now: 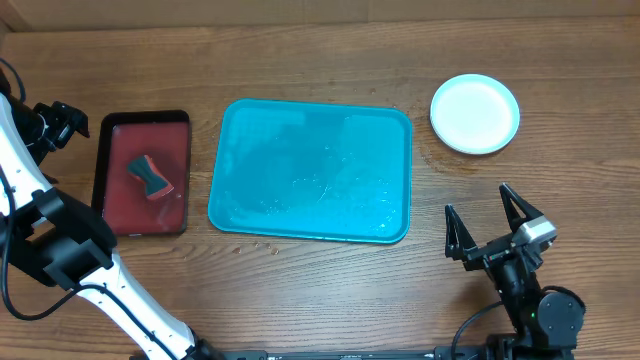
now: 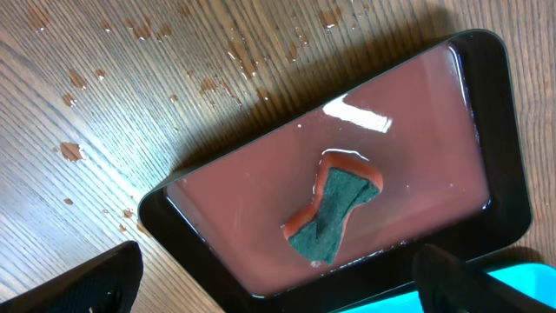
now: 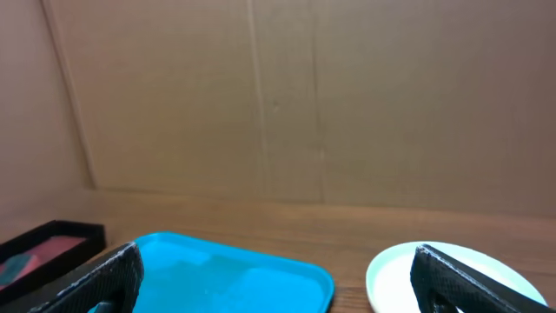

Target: Clean dirty plates on tray and stack at the side

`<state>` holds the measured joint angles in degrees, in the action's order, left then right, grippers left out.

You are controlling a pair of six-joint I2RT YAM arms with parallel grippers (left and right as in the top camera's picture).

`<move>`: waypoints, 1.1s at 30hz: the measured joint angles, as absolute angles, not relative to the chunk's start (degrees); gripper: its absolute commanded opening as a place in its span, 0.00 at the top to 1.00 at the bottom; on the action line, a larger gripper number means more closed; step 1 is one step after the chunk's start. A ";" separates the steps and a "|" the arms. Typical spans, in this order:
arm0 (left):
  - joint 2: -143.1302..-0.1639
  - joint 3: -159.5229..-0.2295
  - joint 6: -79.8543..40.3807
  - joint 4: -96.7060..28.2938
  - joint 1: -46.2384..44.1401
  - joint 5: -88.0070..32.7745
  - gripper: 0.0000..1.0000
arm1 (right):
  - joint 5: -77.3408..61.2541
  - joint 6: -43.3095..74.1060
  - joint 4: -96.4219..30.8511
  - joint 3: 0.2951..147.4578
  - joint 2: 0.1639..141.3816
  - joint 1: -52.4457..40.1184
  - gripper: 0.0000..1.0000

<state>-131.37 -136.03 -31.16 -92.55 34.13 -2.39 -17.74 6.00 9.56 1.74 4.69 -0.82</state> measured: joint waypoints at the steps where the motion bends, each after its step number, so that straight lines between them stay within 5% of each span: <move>1: -131.37 -136.03 -31.16 -92.58 34.13 -2.37 0.00 | -17.02 5.98 8.56 1.21 3.75 -0.82 0.00; 12: -131.37 -136.03 -31.16 -92.58 34.13 -2.39 0.00 | -9.47 6.00 -4.62 1.06 0.69 -0.84 0.00; 33: -131.37 -136.03 -31.16 -92.58 34.13 -2.39 0.00 | -7.86 5.98 -4.51 1.06 0.69 -0.84 0.00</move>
